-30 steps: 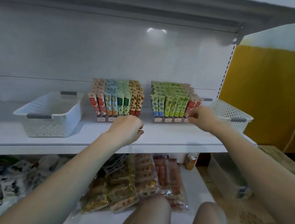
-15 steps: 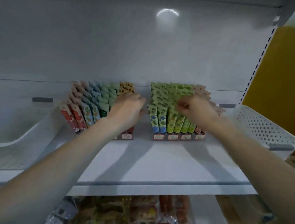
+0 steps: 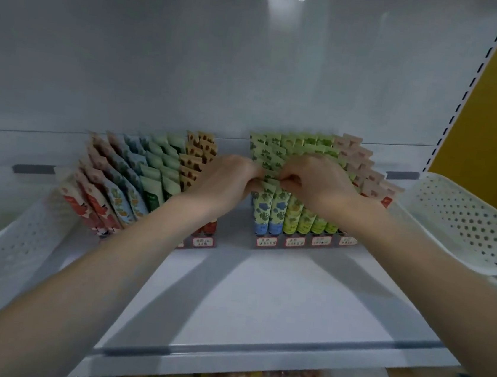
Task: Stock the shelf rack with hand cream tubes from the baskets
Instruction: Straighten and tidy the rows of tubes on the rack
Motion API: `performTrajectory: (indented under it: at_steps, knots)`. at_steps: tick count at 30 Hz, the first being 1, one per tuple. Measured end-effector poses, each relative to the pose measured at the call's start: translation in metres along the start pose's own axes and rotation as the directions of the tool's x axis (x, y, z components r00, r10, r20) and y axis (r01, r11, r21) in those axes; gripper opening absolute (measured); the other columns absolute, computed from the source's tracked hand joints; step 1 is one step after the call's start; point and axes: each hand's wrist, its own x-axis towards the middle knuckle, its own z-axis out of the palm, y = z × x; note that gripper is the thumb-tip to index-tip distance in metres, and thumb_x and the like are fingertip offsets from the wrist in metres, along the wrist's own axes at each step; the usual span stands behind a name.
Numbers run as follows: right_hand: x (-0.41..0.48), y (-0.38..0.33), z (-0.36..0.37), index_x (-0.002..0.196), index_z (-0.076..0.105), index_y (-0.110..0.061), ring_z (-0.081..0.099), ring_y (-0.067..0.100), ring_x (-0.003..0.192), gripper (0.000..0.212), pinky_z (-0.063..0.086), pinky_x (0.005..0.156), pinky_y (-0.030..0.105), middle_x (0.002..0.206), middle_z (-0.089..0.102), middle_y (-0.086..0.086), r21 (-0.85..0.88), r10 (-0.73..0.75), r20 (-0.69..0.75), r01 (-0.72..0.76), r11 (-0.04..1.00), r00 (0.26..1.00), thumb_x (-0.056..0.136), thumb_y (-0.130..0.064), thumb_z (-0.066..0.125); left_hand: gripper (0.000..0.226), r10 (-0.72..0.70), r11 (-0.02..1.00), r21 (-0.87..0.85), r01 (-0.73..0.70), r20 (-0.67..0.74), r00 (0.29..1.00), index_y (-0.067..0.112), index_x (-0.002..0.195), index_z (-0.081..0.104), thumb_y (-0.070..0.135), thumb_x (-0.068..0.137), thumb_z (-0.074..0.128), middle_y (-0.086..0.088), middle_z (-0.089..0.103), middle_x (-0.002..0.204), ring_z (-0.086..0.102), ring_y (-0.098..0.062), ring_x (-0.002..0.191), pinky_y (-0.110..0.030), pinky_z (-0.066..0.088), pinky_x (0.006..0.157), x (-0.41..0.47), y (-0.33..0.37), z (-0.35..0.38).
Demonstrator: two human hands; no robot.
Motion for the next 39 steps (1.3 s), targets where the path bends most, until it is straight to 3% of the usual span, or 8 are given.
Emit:
performTrajectory:
  at_steps: [6,12,21,26,32,39]
  knots:
    - [0.000,0.006,0.003,0.106,0.067,-0.019,0.058,0.025,0.101,0.021,0.048,0.080,0.033,0.107,0.065,0.004,-0.003,0.019,-0.008,-0.019,1.000,1.000,0.094,-0.018,0.050,0.017,-0.035,0.997,-0.069,0.036,0.014,0.999,0.010,0.099,0.071,0.018,0.090,0.060,-0.008,0.070,0.096,0.062,-0.027,0.091,-0.039,0.048,0.075,0.004,0.000,0.005]
    - [-0.001,0.005,0.004,0.105,0.067,-0.018,0.057,0.025,0.101,0.021,0.047,0.078,0.033,0.106,0.066,0.005,-0.025,0.018,-0.005,-0.018,1.000,1.000,0.095,-0.019,0.049,0.016,-0.046,0.996,-0.076,0.047,0.024,0.999,0.009,0.099,0.071,0.016,0.089,0.061,-0.008,0.070,0.098,0.062,-0.026,0.094,-0.039,0.048,0.079,0.004,0.002,0.003]
    - [-0.003,0.000,-0.003,0.107,0.067,-0.018,0.059,0.023,0.099,0.020,0.043,0.074,0.027,0.108,0.066,0.002,0.030,0.029,0.017,-0.030,0.999,0.999,0.094,-0.019,0.052,0.018,-0.036,0.999,-0.029,0.038,0.061,0.997,0.007,0.099,0.068,0.019,0.092,0.058,-0.010,0.066,0.093,0.059,-0.028,0.089,-0.035,0.042,0.070,0.002,0.000,-0.002]
    - [-0.004,0.000,-0.006,0.105,0.067,-0.016,0.060,0.022,0.094,0.020,0.045,0.073,0.028,0.105,0.067,0.002,0.037,0.028,0.014,-0.028,0.999,1.000,0.094,-0.018,0.051,0.017,-0.030,0.999,-0.030,0.032,0.065,0.997,0.007,0.100,0.068,0.017,0.091,0.058,-0.011,0.066,0.095,0.059,-0.029,0.093,-0.041,0.046,0.077,0.002,-0.001,-0.006]
    - [-0.004,-0.001,-0.004,0.108,0.066,-0.017,0.059,0.023,0.099,0.020,0.047,0.078,0.031,0.109,0.066,0.002,0.035,0.028,0.029,-0.029,0.999,0.999,0.094,-0.019,0.051,0.019,-0.035,0.999,-0.036,0.038,0.068,0.997,0.006,0.103,0.068,0.017,0.091,0.058,-0.012,0.067,0.097,0.059,-0.028,0.094,-0.041,0.046,0.079,0.002,-0.003,-0.005]
    - [-0.003,0.000,-0.001,0.107,0.067,-0.015,0.060,0.023,0.098,0.020,0.043,0.072,0.026,0.108,0.066,0.003,0.049,0.030,0.028,-0.031,0.998,0.999,0.094,-0.017,0.051,0.015,-0.049,0.996,-0.075,0.055,0.082,0.995,0.005,0.097,0.071,0.012,0.090,0.060,-0.010,0.070,0.095,0.062,-0.026,0.092,-0.038,0.046,0.079,0.007,-0.003,-0.006]
